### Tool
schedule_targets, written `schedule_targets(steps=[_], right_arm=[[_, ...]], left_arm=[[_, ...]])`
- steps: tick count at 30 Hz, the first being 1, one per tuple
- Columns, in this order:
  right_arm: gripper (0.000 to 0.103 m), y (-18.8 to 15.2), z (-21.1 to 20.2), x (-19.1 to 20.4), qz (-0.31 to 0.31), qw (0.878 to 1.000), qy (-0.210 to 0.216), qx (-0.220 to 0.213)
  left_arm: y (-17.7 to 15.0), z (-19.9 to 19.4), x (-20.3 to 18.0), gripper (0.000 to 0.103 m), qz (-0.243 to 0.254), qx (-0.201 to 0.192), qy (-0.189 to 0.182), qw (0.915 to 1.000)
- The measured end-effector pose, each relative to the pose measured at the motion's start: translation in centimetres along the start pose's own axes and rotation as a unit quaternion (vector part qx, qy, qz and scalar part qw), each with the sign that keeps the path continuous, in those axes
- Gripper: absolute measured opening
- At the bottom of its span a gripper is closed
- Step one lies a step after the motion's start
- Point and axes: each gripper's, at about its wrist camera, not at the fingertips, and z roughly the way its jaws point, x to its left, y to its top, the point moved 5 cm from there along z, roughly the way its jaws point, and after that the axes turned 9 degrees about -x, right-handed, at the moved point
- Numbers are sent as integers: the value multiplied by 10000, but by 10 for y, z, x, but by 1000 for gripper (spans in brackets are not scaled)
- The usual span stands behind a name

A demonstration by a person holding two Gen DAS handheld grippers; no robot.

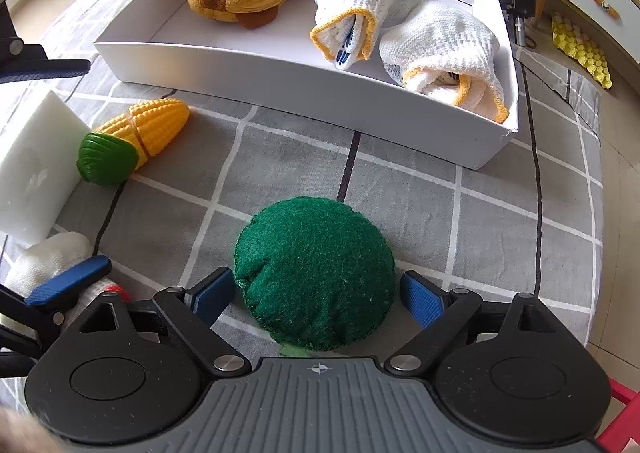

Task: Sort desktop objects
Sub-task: 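Grasp the white red-rimmed knitted sock with the left gripper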

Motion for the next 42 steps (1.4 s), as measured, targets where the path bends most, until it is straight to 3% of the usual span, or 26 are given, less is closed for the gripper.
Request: schedule_targets(steps=[7, 10, 13, 17, 19, 21, 23, 25, 27, 30, 32, 36, 38, 42], right_arm=[[96, -3, 1, -8, 43, 10000, 16, -3], [97, -2, 0, -9, 61, 10000, 40, -39], [97, -2, -1, -10, 18, 10000, 55, -57], [97, -1, -3, -13, 21, 9999, 66, -95], [97, -2, -3, -15, 24, 9999, 70, -100], [98, -2, -4, -17, 20, 9999, 57, -91], [98, -1, -4, -18, 24, 9999, 50, -94], [98, 0, -4, -18, 15, 10000, 44, -77], [98, 1, -5, -18, -10, 10000, 42, -71], [98, 2, -4, -19, -23, 10000, 55, -75], [99, 3, -3, -19, -20, 9999, 75, -77], [99, 3, 0, -23, -38, 9999, 103, -66], [101, 3, 1, -26, -29, 9999, 111, -74], [101, 4, 1, -32, -34, 9999, 124, -80]], left_arm=[[-2, -31, 14, 102, -453, -992, 60, 9940], [1, -58, 16, 102, -518, -1634, 96, 9852], [0, -94, 14, 102, -485, -2410, 279, 9689], [-5, -143, 9, 102, -446, -3280, 857, 9397], [-7, -161, 3, 102, -311, -3534, 1189, 9274], [-7, -169, -3, 103, -117, -3637, 1308, 9222], [-7, -169, -9, 103, 9, -3507, 1210, 9287], [-7, -157, -13, 102, 106, -3146, 918, 9447], [-9, -136, -15, 103, 230, -2663, 332, 9631], [-8, -102, -20, 102, 344, -1980, -262, 9792], [-3, -82, -23, 102, 294, -1599, -703, 9842], [5, -60, -39, 102, 452, -1136, -1395, 9826], [10, -47, -41, 102, 529, -931, -1386, 9845], [11, -24, -41, 102, 376, -564, -1718, 9828]])
